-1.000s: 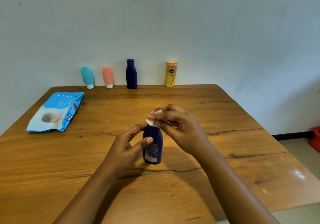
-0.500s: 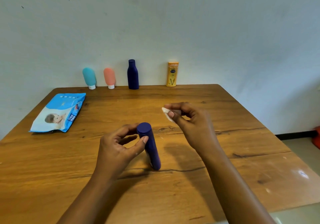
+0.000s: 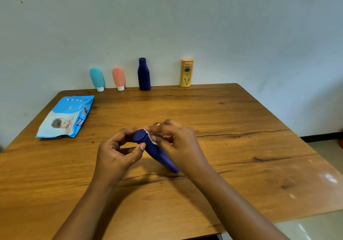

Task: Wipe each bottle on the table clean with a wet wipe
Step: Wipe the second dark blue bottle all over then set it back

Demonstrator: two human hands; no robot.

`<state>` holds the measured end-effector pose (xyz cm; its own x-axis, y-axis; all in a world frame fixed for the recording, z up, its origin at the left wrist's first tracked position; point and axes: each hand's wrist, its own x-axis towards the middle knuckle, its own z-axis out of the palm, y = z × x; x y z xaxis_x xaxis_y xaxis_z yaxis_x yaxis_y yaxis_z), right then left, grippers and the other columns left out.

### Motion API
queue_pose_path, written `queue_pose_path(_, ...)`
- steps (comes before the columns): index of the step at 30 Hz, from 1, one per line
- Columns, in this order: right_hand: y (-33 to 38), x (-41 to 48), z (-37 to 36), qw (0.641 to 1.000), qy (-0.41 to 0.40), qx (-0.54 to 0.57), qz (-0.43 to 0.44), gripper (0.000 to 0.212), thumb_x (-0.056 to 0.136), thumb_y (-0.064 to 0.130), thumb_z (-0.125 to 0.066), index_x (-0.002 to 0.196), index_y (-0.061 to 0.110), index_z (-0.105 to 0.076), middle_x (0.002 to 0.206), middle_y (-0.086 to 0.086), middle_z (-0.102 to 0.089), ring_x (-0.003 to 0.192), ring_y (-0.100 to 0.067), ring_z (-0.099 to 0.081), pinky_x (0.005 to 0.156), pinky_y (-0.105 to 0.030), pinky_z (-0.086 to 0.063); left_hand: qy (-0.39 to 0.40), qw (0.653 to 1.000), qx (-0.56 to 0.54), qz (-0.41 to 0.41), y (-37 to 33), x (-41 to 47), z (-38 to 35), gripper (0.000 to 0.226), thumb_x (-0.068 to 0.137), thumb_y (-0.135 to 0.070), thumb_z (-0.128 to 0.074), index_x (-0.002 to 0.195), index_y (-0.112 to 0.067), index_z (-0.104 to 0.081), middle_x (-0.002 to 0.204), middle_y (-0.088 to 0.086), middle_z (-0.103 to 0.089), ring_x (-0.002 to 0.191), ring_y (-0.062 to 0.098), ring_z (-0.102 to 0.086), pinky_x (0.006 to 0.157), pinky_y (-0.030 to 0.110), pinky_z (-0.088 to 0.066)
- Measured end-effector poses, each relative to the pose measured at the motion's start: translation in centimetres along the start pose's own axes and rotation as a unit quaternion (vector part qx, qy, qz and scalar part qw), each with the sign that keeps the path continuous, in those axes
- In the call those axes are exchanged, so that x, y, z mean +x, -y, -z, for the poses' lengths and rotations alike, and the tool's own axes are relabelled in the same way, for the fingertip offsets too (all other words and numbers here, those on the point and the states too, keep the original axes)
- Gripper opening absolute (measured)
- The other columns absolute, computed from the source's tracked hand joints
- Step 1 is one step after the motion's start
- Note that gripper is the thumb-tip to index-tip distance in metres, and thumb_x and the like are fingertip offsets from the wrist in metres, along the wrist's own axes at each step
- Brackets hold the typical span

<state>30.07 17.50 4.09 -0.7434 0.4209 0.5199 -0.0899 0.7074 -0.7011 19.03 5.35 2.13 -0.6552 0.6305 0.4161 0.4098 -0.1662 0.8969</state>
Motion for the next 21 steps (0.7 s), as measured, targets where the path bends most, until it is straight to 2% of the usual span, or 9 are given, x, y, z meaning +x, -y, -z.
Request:
queue_pose_path(3, -1.7, -1.9, 0.2, 0.991, 0.048, -0.098, 0.074, 0.021, 0.087, 0.014, -0.059, 0.105, 0.015, -0.070, 0.099, 0.000, -0.065, 0.093, -0.012, -0.061, 0.079, -0.025, -0.049, -0.022, 1.000, -0.001, 0.022, 1.3, -0.3, 1.0, 0.033, 0.058, -0.041, -0.068, 0.089, -0.029, -0.068, 0.092, -0.013, -0.070, 0.086, 0.003, -0.064, 0.065, 0.017, -0.054)
queue_pose_path(5, -3.2, -2.7, 1.2, 0.976, 0.111, -0.174, 0.065, 0.025, 0.090, 0.023, -0.051, 0.101, 0.013, -0.071, 0.098, -0.002, -0.066, 0.090, -0.014, -0.061, 0.077, -0.027, -0.049, -0.023, 0.998, -0.019, 0.050, 2.4, -0.5, 2.1, 0.035, 0.059, -0.038, -0.071, 0.093, -0.029, -0.069, 0.096, -0.003, -0.070, 0.091, 0.013, -0.065, 0.072, 0.035, -0.058)
queue_pose_path(6, -3.9, -2.8, 1.6, 0.970, 0.130, -0.202, 0.042, 0.026, 0.090, 0.024, -0.051, 0.101, 0.013, -0.072, 0.099, -0.003, -0.067, 0.090, -0.016, -0.062, 0.078, -0.031, -0.050, -0.017, 0.998, -0.029, 0.059, 2.7, -0.6, 2.6, 0.036, 0.059, -0.037, -0.072, 0.094, -0.031, -0.070, 0.097, -0.001, -0.070, 0.094, 0.017, -0.065, 0.073, 0.040, -0.058)
queue_pose_path(8, -4.5, -2.6, 1.9, 0.978, 0.080, -0.192, 0.012, 0.023, 0.089, 0.022, -0.054, 0.099, 0.013, -0.073, 0.095, -0.003, -0.068, 0.086, -0.019, -0.064, 0.074, -0.038, -0.052, -0.002, 0.997, -0.041, 0.069, 3.0, -0.8, 3.2, 0.035, 0.057, -0.034, -0.073, 0.092, -0.036, -0.071, 0.097, -0.004, -0.071, 0.095, 0.016, -0.064, 0.072, 0.034, -0.058)
queue_pose_path(10, -3.9, -2.3, 1.1, 0.992, 0.021, -0.127, 0.011, 0.019, 0.086, 0.019, -0.059, 0.098, 0.014, -0.072, 0.093, -0.002, -0.067, 0.085, -0.017, -0.064, 0.073, -0.036, -0.053, 0.012, 0.996, -0.043, 0.076, 3.1, -0.8, 3.6, 0.033, 0.060, -0.024, -0.076, 0.090, -0.039, -0.071, 0.098, -0.006, -0.071, 0.095, 0.014, -0.064, 0.070, 0.026, -0.058)
queue_pose_path(12, -2.9, -2.4, -0.3, 0.994, 0.045, -0.090, 0.031, 0.019, 0.086, 0.015, -0.060, 0.102, 0.015, -0.070, 0.097, -0.001, -0.065, 0.092, -0.012, -0.061, 0.080, -0.027, -0.050, 0.030, 0.995, -0.036, 0.086, 3.2, -0.8, 4.1, 0.034, 0.061, -0.023, -0.076, 0.091, -0.038, -0.071, 0.100, -0.003, -0.070, 0.096, 0.015, -0.065, 0.070, 0.025, -0.058)
queue_pose_path(14, -2.9, -3.0, -0.9, 0.991, 0.086, -0.099, 0.026, 0.021, 0.088, 0.015, -0.057, 0.106, 0.015, -0.069, 0.102, 0.000, -0.064, 0.096, -0.010, -0.057, 0.084, -0.022, -0.046, 0.047, 0.994, -0.005, 0.097, 3.3, -0.7, 4.7, 0.033, 0.063, -0.020, -0.077, 0.094, -0.031, -0.071, 0.101, 0.003, -0.069, 0.094, 0.013, -0.065, 0.069, 0.023, -0.057)
queue_pose_path(17, -4.8, -3.7, 0.6, 0.975, 0.100, -0.189, -0.059, 0.024, 0.092, 0.017, -0.055, 0.112, 0.019, -0.066, 0.109, 0.004, -0.062, 0.100, -0.008, -0.055, 0.088, -0.025, -0.045, 0.076, 0.989, 0.045, 0.118, 3.0, -0.4, 6.0, 0.038, 0.074, 0.007, -0.070, 0.092, -0.027, -0.070, 0.099, 0.003, -0.069, 0.090, 0.002, -0.064, 0.066, 0.017, -0.054)
queue_pose_path(21, -6.3, -3.9, 2.5, 0.971, 0.035, -0.203, -0.118, 0.020, 0.090, 0.019, -0.059, 0.108, 0.019, -0.068, 0.105, 0.005, -0.065, 0.092, -0.005, -0.057, 0.081, -0.018, -0.045, 0.181, 0.960, 0.131, 0.170, 3.0, 0.5, 7.6, 0.039, 0.071, -0.016, -0.076, 0.095, -0.046, -0.067, 0.101, -0.027, -0.065, 0.093, -0.011, -0.059, 0.074, 0.020, -0.045)
